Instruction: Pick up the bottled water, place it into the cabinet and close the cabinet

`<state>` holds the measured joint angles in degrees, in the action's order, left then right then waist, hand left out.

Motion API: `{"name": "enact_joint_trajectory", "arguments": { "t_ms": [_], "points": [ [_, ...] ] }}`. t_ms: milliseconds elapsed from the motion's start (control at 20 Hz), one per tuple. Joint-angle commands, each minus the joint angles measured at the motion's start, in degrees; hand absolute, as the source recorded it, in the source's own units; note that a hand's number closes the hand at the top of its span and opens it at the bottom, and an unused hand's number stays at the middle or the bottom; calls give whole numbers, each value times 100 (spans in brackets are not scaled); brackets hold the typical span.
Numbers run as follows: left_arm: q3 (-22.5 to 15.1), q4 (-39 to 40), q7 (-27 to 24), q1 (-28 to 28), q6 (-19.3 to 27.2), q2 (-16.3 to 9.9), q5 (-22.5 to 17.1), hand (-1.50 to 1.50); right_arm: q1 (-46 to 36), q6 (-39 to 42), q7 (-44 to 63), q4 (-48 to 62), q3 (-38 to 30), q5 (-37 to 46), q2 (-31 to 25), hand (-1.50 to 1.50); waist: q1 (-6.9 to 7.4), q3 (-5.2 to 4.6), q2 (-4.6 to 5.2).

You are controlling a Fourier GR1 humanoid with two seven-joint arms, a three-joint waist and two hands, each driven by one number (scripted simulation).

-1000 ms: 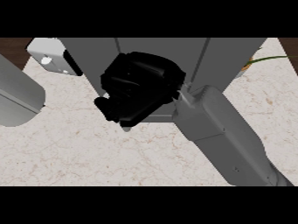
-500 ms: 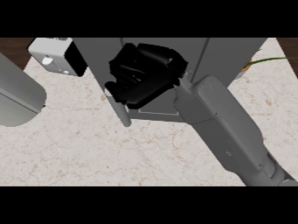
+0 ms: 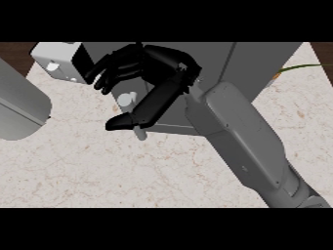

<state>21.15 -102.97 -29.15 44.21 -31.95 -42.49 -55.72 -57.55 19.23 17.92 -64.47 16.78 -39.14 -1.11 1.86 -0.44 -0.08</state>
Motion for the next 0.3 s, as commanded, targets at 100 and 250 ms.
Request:
{"name": "enact_joint_trajectory", "arguments": {
  "t_ms": [100, 250],
  "points": [
    [-24, -60, 14, -184, -30, 63, 158, -150, -721, -759, -606, 536, -756, 551, -353, -150, 6, 38, 60],
    [-98, -193, 65, -61, -74, 159, 217, -150, -948, -787, -403, 532, -928, 387, -433, -150, 60, 39, 43]
  ]
}}
